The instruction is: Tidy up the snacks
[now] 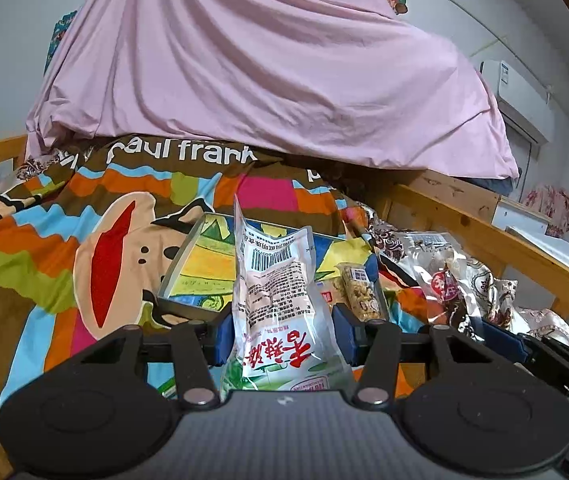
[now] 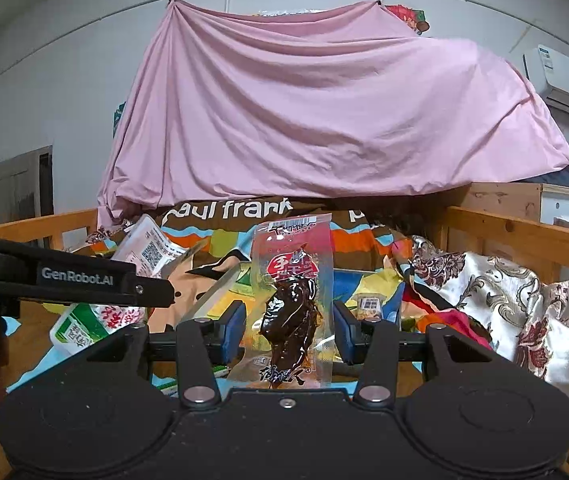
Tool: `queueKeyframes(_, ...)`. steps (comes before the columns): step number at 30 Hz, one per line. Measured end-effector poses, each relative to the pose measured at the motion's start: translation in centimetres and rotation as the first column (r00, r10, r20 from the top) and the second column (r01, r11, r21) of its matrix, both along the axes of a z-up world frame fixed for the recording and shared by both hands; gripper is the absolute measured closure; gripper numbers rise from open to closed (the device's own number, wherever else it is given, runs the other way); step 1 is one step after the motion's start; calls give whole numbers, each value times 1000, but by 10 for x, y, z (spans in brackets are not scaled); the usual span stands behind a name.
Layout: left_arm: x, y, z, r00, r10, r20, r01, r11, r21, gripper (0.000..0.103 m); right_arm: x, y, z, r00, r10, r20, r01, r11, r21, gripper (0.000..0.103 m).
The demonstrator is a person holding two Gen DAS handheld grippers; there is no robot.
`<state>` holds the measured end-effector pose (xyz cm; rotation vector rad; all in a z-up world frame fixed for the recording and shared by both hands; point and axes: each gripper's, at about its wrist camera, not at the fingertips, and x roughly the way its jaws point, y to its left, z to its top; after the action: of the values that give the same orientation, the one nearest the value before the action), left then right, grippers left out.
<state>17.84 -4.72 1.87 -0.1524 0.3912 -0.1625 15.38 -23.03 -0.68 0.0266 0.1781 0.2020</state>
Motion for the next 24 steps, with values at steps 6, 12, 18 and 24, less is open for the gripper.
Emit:
queueKeyframes(6,19,-4,1,1000,0,-8,0,1000,1,49,22,0,7,1000,3,19,-3,1000,3,55)
queueKeyframes(12,43,-8,4,1000,-3,-13,3,1000,20,49,54,-4,12,1000,11,22,-11,999,36,55)
queueKeyframes(18,67,-11,5,1000,12,-18,-11,999,34,49,80,-9,9,1000,16,-3,-16,998,53,55)
queueKeyframes(24,89,-15,6,1000,19,-23,-18,999,29,49,106,-14,8,1000,12,1,-12,999,50,55)
